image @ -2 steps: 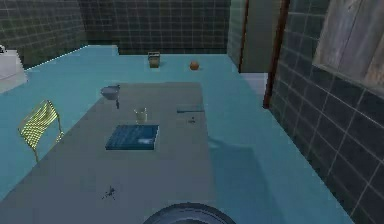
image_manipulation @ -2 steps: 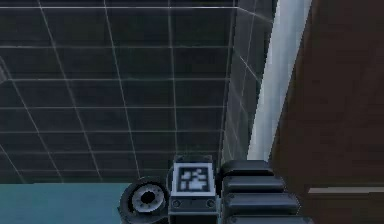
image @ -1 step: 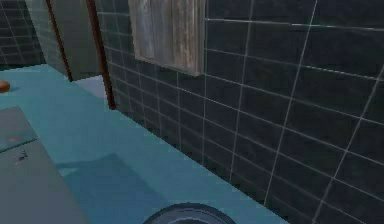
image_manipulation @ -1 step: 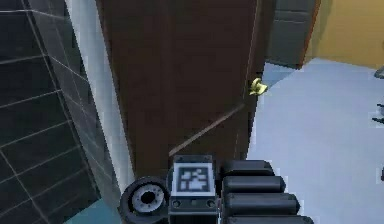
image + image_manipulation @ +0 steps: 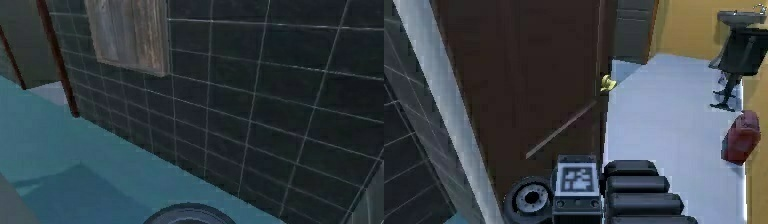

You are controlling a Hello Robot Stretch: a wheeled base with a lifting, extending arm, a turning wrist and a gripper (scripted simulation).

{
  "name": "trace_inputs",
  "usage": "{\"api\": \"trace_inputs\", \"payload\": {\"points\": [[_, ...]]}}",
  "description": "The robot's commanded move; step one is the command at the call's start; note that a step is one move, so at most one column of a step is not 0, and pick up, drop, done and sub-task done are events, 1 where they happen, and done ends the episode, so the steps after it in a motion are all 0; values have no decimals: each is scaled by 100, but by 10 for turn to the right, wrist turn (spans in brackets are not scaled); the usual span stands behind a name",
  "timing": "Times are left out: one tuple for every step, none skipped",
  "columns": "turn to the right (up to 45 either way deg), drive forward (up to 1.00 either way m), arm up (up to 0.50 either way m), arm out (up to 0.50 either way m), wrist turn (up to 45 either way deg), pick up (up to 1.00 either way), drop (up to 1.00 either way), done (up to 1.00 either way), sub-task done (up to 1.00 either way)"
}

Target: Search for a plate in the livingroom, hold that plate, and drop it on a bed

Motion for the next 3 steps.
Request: {"api": "trace_inputs", "payload": {"points": [[0,50,0,0,0,0,0,0,0],[-450,0,0,0,0,0,0,0,0],[0,100,0,0,0,0,0,0,0]]}}
